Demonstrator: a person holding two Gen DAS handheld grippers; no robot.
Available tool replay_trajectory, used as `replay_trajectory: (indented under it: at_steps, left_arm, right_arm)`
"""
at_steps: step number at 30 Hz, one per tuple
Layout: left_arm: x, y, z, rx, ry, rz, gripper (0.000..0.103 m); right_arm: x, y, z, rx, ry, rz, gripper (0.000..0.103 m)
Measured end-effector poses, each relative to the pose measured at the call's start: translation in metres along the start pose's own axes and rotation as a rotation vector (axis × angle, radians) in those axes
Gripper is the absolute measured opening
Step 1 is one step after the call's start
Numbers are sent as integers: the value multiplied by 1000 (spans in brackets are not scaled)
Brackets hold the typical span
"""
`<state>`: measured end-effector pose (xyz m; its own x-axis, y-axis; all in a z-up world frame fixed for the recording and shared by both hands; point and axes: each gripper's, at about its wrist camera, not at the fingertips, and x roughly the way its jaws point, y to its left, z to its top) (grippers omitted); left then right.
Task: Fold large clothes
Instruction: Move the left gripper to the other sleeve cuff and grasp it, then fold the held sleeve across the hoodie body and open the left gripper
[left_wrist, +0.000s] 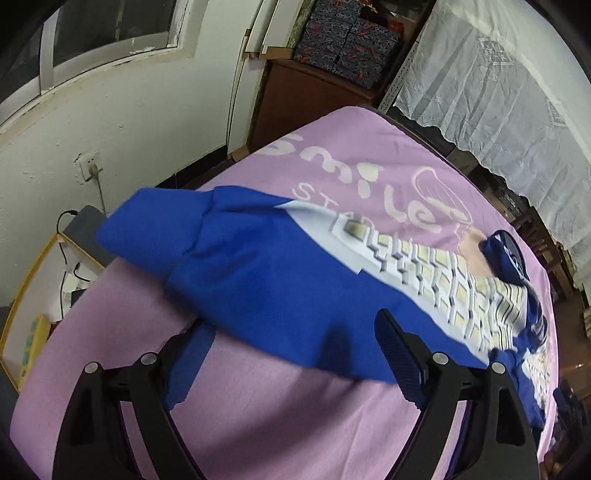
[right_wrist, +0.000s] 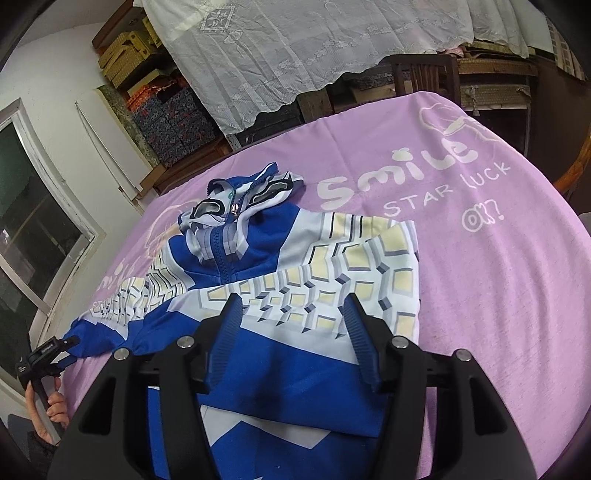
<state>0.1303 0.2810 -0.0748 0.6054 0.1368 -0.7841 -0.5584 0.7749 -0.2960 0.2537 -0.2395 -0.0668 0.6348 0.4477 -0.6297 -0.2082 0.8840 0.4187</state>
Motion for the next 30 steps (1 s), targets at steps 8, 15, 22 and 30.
replay_trajectory:
  at_steps: [8,15,22,30]
  left_arm:
    - [8,10,12,-61,-30,-25,22]
    - [-6,-19,14,68,-70,28,5]
    - [-32,-91,15,254,-151,62,5]
    - [-42,-183,-5,433,-175,9,5]
  right_arm:
    - [-18,8,1,-13,-54,17,56]
    - [-36,29,-4,-88,-93,35,56]
    - [-34,26,-4,-77,-79,36,56]
    - [-38,11,1,-18,-90,36,56]
